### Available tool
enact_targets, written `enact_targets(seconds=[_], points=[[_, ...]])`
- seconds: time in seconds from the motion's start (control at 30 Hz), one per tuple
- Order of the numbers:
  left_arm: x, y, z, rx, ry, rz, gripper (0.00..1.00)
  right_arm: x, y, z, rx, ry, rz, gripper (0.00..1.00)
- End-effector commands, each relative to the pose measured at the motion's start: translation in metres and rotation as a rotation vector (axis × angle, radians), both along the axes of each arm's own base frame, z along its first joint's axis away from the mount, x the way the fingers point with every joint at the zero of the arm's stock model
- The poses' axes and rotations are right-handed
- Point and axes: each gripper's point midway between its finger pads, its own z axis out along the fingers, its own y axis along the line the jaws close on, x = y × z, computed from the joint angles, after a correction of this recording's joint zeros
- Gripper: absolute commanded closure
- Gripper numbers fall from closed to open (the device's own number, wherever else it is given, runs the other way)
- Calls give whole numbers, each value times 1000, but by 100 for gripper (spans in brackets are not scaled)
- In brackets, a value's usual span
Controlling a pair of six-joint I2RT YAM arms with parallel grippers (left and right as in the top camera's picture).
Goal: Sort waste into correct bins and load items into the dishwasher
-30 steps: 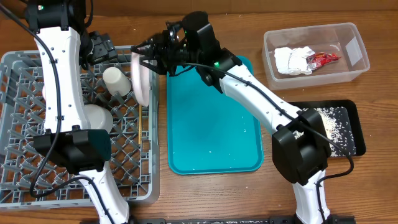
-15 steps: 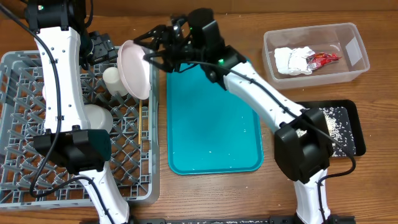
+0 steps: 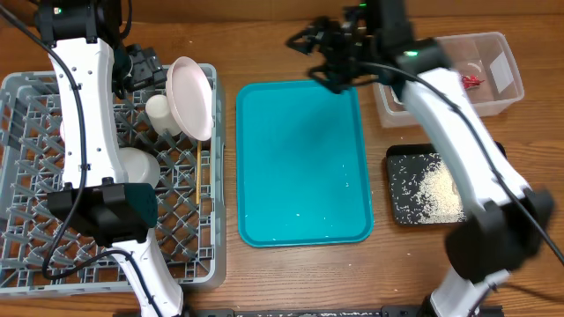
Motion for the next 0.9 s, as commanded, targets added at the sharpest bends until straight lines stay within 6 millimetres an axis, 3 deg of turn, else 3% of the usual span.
enact_targets(seconds=[0.0, 0.17, 0.3, 0.53, 0.87], points=[[2, -2, 8, 13, -24, -24, 0, -20, -53, 46, -254, -222, -77, 14], [2, -2, 8, 13, -24, -24, 0, -72, -97, 50, -440, -172, -106, 2], [2, -2, 8, 13, -24, -24, 0, -127, -142, 42, -622, -44, -164, 0], [2, -2, 8, 13, -24, -24, 0, -183, -164, 29, -708, 116, -121, 0], [2, -2, 8, 13, -24, -24, 0, -188, -163, 27, -733, 100, -38, 0]])
